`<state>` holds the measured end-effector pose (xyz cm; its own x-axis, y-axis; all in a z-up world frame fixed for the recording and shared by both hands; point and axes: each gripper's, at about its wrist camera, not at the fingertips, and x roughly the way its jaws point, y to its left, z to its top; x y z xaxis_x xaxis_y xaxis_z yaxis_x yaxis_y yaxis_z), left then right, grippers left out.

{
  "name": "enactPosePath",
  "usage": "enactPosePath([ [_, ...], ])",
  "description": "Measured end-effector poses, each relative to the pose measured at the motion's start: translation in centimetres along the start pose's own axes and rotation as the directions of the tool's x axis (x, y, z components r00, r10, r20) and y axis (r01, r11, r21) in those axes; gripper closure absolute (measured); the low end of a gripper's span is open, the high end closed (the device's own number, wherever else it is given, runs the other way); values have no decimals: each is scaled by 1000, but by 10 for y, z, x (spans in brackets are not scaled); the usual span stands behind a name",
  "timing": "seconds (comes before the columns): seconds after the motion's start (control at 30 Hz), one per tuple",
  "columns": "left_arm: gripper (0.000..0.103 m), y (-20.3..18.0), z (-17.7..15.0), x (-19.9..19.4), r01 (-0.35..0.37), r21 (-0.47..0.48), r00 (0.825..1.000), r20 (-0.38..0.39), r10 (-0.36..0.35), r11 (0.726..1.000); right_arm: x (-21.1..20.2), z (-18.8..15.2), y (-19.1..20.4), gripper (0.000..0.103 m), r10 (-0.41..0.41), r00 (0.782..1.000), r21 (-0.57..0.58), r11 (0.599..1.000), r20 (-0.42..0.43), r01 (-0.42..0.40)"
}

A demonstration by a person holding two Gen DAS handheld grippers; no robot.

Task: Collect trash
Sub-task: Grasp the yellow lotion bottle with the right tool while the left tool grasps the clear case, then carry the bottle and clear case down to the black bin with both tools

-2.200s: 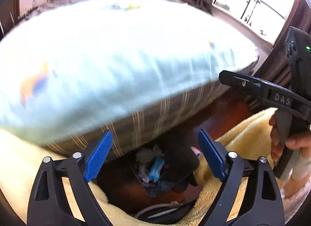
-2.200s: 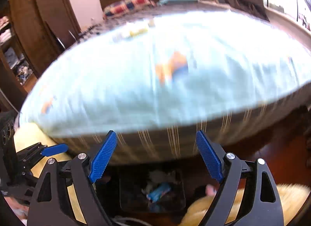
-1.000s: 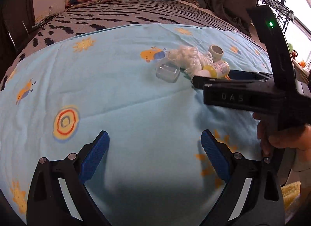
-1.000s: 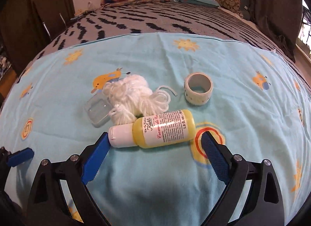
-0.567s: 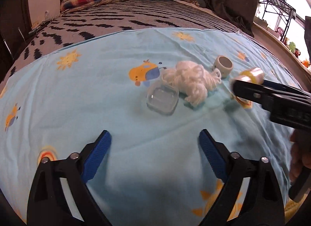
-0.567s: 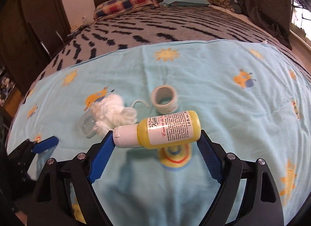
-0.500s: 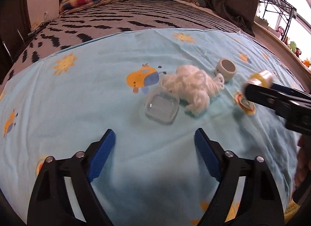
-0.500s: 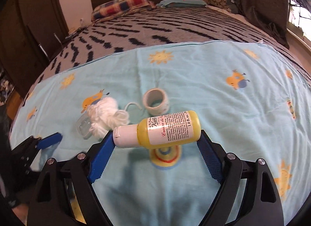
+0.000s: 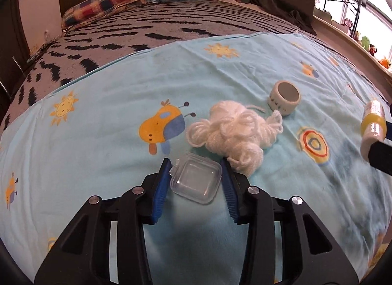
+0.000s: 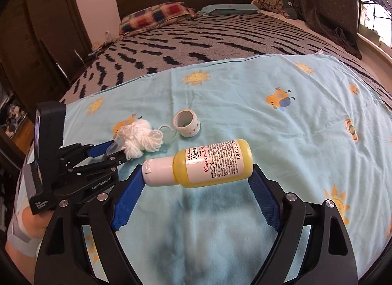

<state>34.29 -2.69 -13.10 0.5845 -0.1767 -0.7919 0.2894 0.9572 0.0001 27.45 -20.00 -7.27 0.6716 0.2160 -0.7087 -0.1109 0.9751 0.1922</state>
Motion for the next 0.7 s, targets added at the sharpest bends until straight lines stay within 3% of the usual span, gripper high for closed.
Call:
enactPosePath([
  [0.13,64,-2,-20,-19,-10,0,1000,-3,10,1000,-16,-17,3,18,16,1000,-28,999,5,-16],
  [0.3,64,-5,-54,-52,26,-48,1000,-2,-26,999,-40,-43,9,18,42,999,-57,998,18,-41],
  [0.7,64,-57,-165,-171,142,0,979,145,-140,990,-113,-133,-1,18,106,991,-47,994,79,-103],
])
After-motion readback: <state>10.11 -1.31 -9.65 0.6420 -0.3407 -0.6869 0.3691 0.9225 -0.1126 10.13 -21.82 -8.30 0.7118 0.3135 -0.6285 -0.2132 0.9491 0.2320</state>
